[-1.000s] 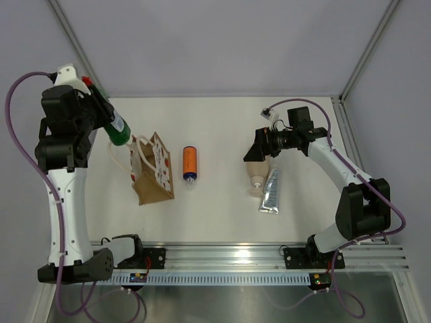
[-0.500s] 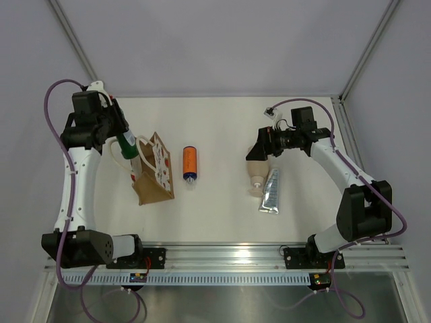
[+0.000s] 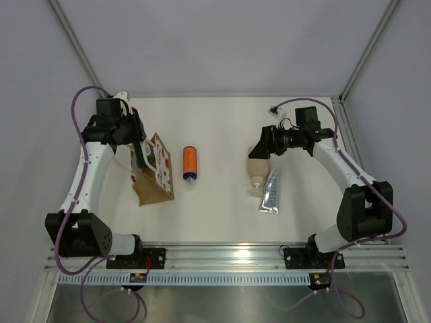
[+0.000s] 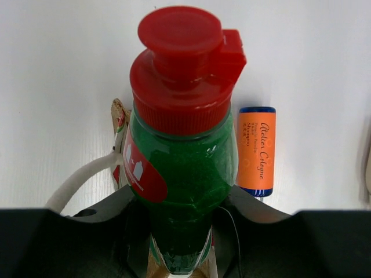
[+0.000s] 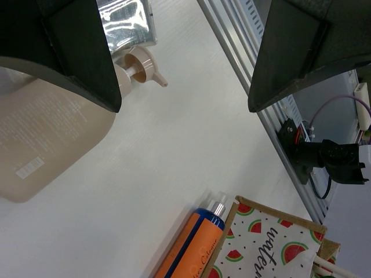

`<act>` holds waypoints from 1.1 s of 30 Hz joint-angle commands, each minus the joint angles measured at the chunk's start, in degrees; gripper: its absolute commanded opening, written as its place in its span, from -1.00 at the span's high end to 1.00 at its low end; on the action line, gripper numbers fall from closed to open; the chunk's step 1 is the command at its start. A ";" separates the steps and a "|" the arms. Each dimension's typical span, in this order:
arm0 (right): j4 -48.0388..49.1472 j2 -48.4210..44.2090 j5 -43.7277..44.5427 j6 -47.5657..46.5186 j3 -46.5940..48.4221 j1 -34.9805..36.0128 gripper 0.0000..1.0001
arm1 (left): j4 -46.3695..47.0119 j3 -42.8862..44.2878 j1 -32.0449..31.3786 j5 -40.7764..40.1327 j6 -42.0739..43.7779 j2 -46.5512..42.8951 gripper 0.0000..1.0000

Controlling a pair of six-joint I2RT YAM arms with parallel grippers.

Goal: Place the personal care products into the canvas bag

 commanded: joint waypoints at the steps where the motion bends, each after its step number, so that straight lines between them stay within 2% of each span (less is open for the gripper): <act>1: 2.32 -2.08 -1.53 0.35 -0.29 -0.79 -0.99 | 7.97 1.45 -0.14 -0.31 1.73 -0.66 1.00; 16: 2.85 -2.87 -1.36 0.44 -0.91 -1.58 -0.99 | 14.99 1.45 -3.48 -2.60 7.09 3.64 1.00; 26: 2.93 -2.52 -1.53 0.35 -1.08 -1.85 -0.99 | 31.86 -9.79 -3.92 4.34 3.49 2.94 1.00; 33: 3.11 -2.25 -1.53 0.26 -1.26 -2.02 -0.99 | 40.48 -15.32 -4.01 5.14 -1.77 3.30 0.95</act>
